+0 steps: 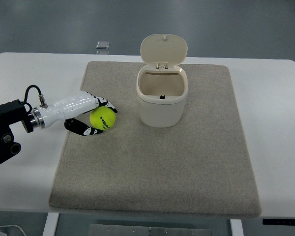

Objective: Put tennis ball into box with left hand
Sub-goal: 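Close the left hand fingers around the tennis ball, then lift the ball with the left hand and carry it over the bin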

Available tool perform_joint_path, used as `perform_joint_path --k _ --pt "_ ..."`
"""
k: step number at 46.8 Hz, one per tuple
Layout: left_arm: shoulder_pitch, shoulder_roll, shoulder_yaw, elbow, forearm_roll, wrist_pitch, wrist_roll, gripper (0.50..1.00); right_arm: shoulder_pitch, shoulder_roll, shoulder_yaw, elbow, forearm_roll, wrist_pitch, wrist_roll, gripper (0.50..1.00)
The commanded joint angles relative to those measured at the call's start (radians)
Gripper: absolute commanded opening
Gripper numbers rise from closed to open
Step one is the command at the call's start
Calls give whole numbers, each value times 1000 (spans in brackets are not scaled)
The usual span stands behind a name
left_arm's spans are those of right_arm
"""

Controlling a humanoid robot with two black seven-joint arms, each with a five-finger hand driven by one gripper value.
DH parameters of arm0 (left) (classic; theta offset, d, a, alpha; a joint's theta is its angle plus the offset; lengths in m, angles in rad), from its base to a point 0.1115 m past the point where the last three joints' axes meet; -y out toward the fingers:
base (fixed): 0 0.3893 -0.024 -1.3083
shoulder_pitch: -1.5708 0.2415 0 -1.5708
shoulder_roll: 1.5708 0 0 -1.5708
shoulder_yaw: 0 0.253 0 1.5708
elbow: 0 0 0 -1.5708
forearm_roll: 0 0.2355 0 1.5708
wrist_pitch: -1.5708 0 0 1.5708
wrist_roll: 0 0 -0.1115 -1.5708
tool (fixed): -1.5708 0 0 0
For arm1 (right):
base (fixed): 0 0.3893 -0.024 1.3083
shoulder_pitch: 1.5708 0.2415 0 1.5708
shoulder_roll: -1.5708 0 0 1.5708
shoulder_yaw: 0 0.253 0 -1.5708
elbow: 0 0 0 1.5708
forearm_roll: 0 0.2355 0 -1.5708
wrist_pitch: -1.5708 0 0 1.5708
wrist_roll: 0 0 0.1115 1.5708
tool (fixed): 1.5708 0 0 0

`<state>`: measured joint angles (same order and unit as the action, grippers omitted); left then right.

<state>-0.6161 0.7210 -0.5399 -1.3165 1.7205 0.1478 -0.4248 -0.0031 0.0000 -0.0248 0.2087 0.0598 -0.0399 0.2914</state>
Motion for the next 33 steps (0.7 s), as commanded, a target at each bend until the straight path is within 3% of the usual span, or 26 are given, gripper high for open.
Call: perform_joint_path --k 1,7,11,23,33 --pt "-4 8 0 -18 2 67 -31 500 0 0 -1 0 0 0 0 938" --pt "-10 49 -14 -96 13 180 -57 500 0 0 0 0 0 0 0 938" --pt "-36 52 -34 -116 53 213 -57 500 0 0 0 0 0 0 0 938" --pt "-161 41 -71 -112 160 207 -57 500 0 0 0 0 0 0 0 938" --pt "-221 -41 -65 -83 330 203 -54 500 0 0 0 0 0 0 0 938"
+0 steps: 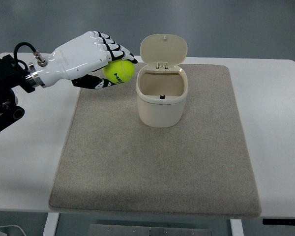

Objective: Put tennis ball into box with left hand
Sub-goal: 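Lift the ball with the left hand and carry it over the bin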

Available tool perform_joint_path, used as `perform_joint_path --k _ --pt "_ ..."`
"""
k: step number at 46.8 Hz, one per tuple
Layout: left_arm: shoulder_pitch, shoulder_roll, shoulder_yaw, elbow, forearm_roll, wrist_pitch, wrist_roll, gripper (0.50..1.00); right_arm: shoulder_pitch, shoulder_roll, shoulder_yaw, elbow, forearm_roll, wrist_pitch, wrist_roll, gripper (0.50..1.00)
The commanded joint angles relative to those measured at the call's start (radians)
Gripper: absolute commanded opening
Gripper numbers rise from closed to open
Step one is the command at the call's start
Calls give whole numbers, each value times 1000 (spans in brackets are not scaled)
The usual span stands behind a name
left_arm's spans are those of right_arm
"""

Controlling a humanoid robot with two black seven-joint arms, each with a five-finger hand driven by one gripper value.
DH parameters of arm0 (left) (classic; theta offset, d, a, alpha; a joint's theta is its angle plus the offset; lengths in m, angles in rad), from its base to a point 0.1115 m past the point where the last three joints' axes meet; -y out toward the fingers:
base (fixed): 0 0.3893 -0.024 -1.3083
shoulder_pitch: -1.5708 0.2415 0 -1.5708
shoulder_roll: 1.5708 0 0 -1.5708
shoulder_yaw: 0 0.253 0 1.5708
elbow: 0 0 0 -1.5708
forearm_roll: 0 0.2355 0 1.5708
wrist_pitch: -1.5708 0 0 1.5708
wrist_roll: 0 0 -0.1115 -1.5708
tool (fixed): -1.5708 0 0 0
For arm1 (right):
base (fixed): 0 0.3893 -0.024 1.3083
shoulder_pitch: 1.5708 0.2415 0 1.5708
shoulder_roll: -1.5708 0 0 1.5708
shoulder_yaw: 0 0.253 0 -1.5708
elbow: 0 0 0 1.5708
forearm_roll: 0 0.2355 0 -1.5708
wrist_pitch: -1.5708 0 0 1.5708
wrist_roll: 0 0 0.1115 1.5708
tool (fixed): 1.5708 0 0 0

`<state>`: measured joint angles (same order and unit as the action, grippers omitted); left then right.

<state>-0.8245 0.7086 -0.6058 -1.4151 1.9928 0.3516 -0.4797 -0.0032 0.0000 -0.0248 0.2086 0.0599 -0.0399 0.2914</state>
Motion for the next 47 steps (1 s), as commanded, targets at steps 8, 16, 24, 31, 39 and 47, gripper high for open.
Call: perform_joint_path --k 8,16,24,31,39,47 --pt "-44 -107 1 70 202 1 7 500 0 0 0 0 0 0 0 940" --pt "-91 -176 3 116 245 0 10 500 0 0 0 0 0 0 0 938" --pt "-99 -235 6 162 276 1 10 540 0 0 0 0 0 0 0 938" --pt "-97 -242 9 174 276 1 10 660 0 0 0 0 0 0 0 940" --pt "-82 -271 9 188 276 3 10 823 0 0 0 0 0 0 0 938" --pt "-68 -273 9 189 276 3 10 919 0 0 0 0 0 0 0 938"
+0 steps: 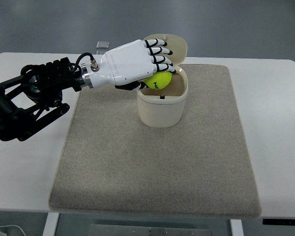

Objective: Put tennis ball into box with left hand

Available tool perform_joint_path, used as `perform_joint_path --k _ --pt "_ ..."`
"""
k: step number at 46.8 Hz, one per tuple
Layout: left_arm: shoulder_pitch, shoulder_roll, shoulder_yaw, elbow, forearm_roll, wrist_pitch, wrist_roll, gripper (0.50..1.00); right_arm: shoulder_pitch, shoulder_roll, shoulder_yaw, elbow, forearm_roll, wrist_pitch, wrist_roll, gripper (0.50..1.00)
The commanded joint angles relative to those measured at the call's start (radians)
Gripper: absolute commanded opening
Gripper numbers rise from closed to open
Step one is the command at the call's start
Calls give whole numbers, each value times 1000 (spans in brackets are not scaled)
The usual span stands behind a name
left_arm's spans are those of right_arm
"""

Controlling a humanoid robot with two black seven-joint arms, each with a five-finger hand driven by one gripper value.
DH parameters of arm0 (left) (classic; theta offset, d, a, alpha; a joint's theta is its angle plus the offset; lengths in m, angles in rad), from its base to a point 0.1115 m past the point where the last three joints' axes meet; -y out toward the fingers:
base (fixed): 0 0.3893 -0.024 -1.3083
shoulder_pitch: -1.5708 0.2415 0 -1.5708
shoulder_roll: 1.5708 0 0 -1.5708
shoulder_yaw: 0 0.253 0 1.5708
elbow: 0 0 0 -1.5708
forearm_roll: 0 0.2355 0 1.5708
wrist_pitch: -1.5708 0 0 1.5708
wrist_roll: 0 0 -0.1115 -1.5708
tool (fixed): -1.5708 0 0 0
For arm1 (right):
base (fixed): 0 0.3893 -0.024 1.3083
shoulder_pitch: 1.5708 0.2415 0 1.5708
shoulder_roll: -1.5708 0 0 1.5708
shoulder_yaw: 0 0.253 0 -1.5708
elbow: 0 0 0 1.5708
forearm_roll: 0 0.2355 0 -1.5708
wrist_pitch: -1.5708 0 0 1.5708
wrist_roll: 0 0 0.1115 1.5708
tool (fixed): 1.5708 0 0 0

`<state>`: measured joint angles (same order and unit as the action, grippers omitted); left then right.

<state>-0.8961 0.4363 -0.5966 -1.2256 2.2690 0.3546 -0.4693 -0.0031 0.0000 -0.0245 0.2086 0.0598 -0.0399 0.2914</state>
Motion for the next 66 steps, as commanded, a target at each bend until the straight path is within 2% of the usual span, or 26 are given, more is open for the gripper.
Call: perform_joint_path --k 1,7,10,17,24,26,33,41,50,63,66 --pt "5 -1 0 0 0 0 0 923 0 0 0 0 0 0 0 938" --pt "8 1 0 -2 0 3 0 930 0 0 0 0 0 0 0 938" --pt "9 2 -2 -2 0 4 0 958 0 0 0 0 0 0 0 938" --pt "9 16 -2 -11 0 15 0 962 0 0 0 0 0 0 0 938" --pt "12 97 -2 -60 -38 21 0 966 0 0 0 0 0 0 0 938" --pt "20 130 -2 -95 -98 20 0 990 0 0 0 0 0 0 0 938" --pt "78 237 -2 -187 -400 -2 0 992 0 0 0 0 0 0 0 940" --pt "147 291 -2 -175 -661 -32 0 992 0 0 0 0 0 0 0 940" --pt "223 292 -2 -138 -891 -91 0 992 0 0 0 0 0 0 0 938" --pt "250 263 -2 -80 -1249 -103 1 992 0 0 0 0 0 0 0 940" --pt "241 248 -2 -29 -1330 -153 1 992 0 0 0 0 0 0 0 938"
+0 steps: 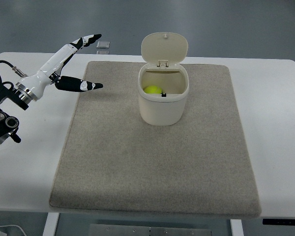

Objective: Put tennis ball into box with left hand

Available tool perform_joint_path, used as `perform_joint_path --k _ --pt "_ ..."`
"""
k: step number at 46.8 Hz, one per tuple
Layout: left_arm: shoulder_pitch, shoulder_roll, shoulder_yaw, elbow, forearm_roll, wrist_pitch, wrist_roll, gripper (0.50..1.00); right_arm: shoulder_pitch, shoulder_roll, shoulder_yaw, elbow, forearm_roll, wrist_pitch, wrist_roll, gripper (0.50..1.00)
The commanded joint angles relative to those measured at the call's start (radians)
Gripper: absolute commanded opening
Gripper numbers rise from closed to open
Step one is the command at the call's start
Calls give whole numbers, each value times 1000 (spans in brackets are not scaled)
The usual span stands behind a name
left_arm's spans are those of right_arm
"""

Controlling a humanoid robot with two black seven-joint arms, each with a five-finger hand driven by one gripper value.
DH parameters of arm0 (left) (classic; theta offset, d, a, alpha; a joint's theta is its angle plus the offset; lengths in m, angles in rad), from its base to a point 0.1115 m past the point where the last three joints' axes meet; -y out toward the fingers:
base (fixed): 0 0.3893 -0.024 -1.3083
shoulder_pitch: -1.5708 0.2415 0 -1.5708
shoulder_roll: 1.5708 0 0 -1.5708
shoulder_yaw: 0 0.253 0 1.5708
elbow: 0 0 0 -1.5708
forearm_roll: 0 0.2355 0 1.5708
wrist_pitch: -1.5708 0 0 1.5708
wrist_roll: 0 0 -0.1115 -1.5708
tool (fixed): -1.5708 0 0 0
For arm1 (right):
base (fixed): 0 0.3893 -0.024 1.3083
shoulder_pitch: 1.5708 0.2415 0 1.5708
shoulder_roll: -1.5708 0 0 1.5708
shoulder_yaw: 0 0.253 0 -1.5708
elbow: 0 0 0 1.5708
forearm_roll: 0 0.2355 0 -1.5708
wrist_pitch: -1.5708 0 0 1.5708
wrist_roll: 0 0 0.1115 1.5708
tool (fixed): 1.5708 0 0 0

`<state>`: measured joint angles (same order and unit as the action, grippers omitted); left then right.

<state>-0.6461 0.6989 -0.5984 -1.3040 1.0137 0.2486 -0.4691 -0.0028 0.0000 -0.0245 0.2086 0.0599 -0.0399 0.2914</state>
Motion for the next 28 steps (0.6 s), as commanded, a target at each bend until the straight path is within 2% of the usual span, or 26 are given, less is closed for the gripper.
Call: perform_joint_path --k 1,8,14,21,28 --pt "-15 -16 -1 67 -98 -73 1 992 0 0 0 0 0 0 0 938" --pt "-58 -15 -17 196 -295 -359 3 992 0 0 0 0 0 0 0 938" --pt "-104 -16 -11 337 -484 -555 4 992 0 0 0 0 0 0 0 938" --pt "-139 -18 -6 462 -573 -738 44 994 0 0 0 0 0 0 0 938" --pt "-142 -18 -14 506 -693 -851 157 994 0 0 0 0 0 0 0 938"
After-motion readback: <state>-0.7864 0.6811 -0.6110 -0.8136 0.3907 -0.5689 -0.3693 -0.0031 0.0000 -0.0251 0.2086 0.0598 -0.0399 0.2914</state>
